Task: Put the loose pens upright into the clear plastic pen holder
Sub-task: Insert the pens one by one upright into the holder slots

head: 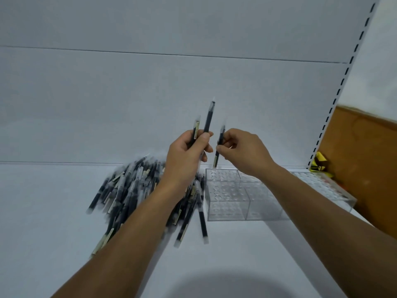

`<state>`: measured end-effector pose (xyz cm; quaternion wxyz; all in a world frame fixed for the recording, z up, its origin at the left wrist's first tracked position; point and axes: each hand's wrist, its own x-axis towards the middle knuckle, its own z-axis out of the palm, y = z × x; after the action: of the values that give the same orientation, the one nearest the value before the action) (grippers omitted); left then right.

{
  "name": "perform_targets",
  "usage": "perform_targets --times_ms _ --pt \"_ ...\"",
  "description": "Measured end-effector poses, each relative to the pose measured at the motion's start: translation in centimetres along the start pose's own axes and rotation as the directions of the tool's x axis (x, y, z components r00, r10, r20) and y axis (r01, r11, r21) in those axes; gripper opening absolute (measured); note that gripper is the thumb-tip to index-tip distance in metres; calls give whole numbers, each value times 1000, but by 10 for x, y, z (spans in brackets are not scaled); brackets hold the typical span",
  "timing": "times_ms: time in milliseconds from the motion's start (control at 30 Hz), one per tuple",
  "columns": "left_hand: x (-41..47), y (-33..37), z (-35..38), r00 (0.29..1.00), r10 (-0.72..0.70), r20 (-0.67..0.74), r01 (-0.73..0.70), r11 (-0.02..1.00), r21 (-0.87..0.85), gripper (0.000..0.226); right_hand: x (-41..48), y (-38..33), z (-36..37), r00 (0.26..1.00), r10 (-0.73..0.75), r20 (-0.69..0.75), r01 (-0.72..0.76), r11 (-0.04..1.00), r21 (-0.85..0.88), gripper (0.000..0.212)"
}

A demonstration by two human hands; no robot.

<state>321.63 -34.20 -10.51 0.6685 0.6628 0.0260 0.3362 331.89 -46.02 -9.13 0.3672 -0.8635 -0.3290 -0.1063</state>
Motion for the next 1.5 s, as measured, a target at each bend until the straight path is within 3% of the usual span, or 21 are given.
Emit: perform_targets --times_ms 333,500,800,1033,1167,1300,1400,1467,1500 --pt "-7 -7 -7 1000 -22 -21 20 998 -53 15 2 4 3 1000 -11 22 10 1000 15 8" --pt "-10 -9 -6 1000 -18 3 18 999 -49 15 -2 6 11 986 46 160 -31 995 -94 12" --pt "-11 -11 -8 1000 -16 20 17 998 -62 13 5 -15 12 976 112 189 -39 934 -356 24" --pt "-7 -15 -11 1000 -27 8 28 995 -91 11 0 -27 12 955 235 184 -162 926 -341 21" --pt "-6 -15 -8 999 -32 27 36 990 -134 11 -7 -27 19 951 241 195 -145 902 -406 26" --pt "-9 -17 -7 998 -6 58 12 994 -113 10 -16 -17 25 949 219 225 -127 924 -361 19" --pt "-9 -18 -8 998 14 62 -7 995 -104 7 -29 -11 11 981 176 80 -148 951 -270 33" --pt "-10 -18 -8 997 25 74 -19 997 -79 7 -40 -11 -2 989 128 -77 -134 988 -82 22" --pt "-11 -17 -7 995 34 91 -28 998 -63 7 -44 -12 -7 984 137 -111 -127 987 97 17"
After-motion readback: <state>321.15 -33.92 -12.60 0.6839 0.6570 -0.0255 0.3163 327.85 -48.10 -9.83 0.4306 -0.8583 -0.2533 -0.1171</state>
